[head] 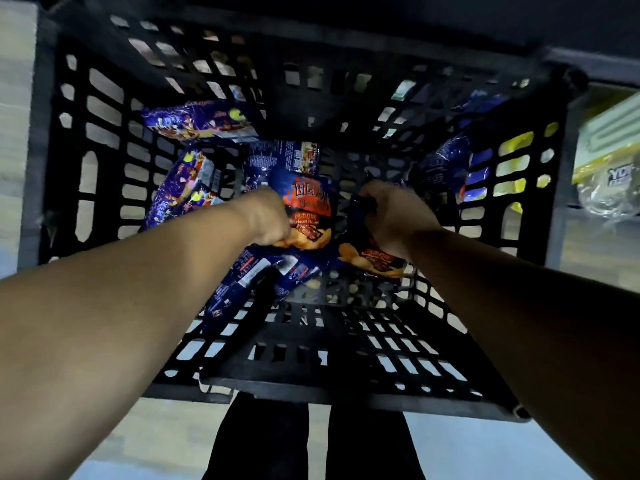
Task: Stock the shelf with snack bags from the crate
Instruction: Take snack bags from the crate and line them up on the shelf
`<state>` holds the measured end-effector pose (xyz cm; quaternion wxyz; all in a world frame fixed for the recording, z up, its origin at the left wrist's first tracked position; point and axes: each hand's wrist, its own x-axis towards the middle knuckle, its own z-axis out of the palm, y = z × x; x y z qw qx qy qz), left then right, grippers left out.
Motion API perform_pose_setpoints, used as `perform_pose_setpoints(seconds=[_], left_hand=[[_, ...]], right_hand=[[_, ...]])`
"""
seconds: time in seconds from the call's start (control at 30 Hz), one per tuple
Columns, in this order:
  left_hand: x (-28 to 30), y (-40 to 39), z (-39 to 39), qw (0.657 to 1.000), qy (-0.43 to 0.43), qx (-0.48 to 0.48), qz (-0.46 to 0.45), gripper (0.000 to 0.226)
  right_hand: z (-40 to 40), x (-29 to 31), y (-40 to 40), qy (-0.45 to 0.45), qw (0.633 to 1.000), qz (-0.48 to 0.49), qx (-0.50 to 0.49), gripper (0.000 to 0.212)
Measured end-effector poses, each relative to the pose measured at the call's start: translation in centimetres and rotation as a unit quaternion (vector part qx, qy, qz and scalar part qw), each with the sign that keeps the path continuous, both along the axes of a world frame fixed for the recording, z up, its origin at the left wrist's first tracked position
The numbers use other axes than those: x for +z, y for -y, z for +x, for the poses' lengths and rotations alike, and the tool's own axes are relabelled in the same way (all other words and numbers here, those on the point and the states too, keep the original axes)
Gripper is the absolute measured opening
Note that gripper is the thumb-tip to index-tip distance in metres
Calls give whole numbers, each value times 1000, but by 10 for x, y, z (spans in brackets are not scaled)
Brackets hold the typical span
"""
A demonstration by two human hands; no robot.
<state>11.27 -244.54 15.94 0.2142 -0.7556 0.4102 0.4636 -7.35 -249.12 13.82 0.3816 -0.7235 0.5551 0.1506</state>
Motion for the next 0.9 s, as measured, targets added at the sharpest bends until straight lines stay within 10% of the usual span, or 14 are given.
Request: perform_pose_setpoints(seconds=[0.17,0.47,0.8,0.9], left_hand=[[-16,-10,-6,995,82,-36,-35,113],[-20,33,-36,947,71,-152,-274,71],[-57,54,-47,926,102,-335,-138,74],[-60,41,-44,926,115,-339,-122,88]], right_hand=[[-5,-9,-3,-58,998,-6,-32,48],[-18,-24,-13,-69,988,113,-78,62],[-16,-45,-18,22,975,191,-115,39],[-19,-42,-24,19,971,222,-84,83]])
